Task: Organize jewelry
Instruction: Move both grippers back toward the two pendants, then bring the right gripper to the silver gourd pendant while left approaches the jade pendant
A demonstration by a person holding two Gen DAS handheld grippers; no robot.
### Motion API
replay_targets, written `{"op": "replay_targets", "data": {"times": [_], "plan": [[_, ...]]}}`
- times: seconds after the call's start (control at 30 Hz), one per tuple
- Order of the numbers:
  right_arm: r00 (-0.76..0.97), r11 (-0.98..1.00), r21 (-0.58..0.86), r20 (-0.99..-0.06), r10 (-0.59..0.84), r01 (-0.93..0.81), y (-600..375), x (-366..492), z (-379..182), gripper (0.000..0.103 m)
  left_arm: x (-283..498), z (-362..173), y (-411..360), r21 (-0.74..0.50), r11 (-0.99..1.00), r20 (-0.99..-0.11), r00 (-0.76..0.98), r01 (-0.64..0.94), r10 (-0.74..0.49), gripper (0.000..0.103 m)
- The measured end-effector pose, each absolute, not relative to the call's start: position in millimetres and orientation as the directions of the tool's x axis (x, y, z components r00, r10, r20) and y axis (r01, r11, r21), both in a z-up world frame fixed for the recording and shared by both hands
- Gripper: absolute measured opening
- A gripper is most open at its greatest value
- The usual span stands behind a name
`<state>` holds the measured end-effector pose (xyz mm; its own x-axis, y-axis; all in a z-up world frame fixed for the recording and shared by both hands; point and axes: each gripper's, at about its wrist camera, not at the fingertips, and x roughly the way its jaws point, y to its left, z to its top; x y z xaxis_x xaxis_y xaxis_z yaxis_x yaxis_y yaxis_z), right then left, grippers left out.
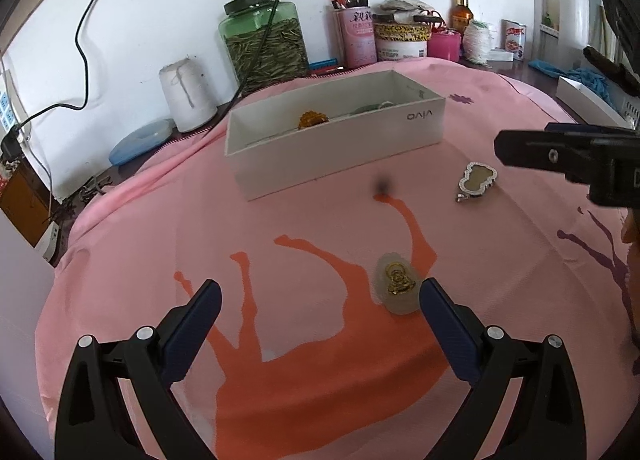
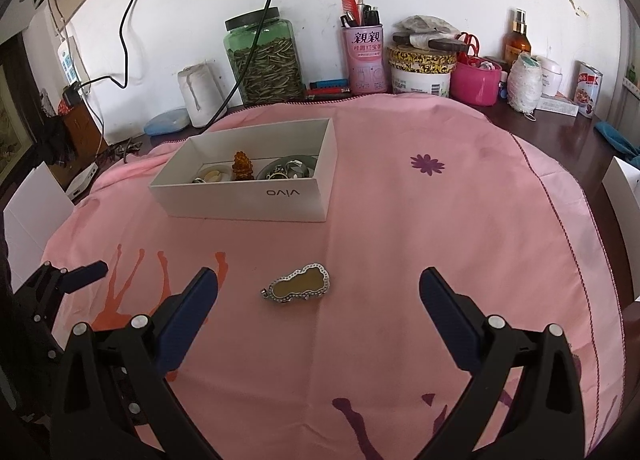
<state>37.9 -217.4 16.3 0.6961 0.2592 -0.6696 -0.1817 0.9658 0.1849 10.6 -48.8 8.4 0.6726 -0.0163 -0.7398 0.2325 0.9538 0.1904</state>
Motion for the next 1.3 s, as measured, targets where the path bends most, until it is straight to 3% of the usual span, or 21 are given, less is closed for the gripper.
{"op": "replay_targets", "data": {"times": [0.3,0.43,0.63,0.83,0.93,1.03,1.17,1.3], "plan": [[0.692,0.964,0.207,-0.672,0.263,-0.165,-221.0,38.1,16.4,0.096,15.5,3.2,-44.3,0.206,0.956,-0.758,0.652,0.207,0.022,0.099],[0.691,0.962,0.218,-0.671,0.270,-0.164,-222.6,38.2,16.6,0.096,22.0,4.5,-31.3,0.264,0.956,-0.732,0.671,0.124,0.115,0.098],[0.705,0.962,0.223,-0.657,0.266,-0.155,-225.4,36.8,20.4,0.096,22.1,16.3,-30.4,0.093,0.979,-0.741,0.669,0.181,-0.053,0.098],[0.706,0.960,0.244,-0.656,0.267,-0.137,-231.5,38.8,19.9,0.096,34.9,4.9,-57.3,0.201,0.959,-0.757,0.653,0.202,0.021,0.098],[0.701,0.958,0.251,-0.658,0.276,-0.142,-231.6,39.5,18.5,0.096,39.3,3.9,-41.0,0.248,0.961,-0.741,0.662,0.121,0.108,0.099],[0.698,0.955,0.251,-0.656,0.288,-0.158,-228.4,39.1,17.4,0.096,48.9,3.6,-14.6,0.196,0.979,-0.761,0.638,0.050,0.119,0.099],[0.645,0.923,0.331,-0.665,0.376,-0.197,-227.7,43.9,9.9,0.096,56.1,0.5,9.1,0.024,1.000,-0.810,0.587,0.016,0.010,0.099],[0.587,0.884,0.426,-0.672,0.452,-0.193,-232.7,52.6,-0.2,0.093,53.9,0.0,7.1,0.045,0.999,-0.803,0.596,0.013,0.028,0.099]]}}
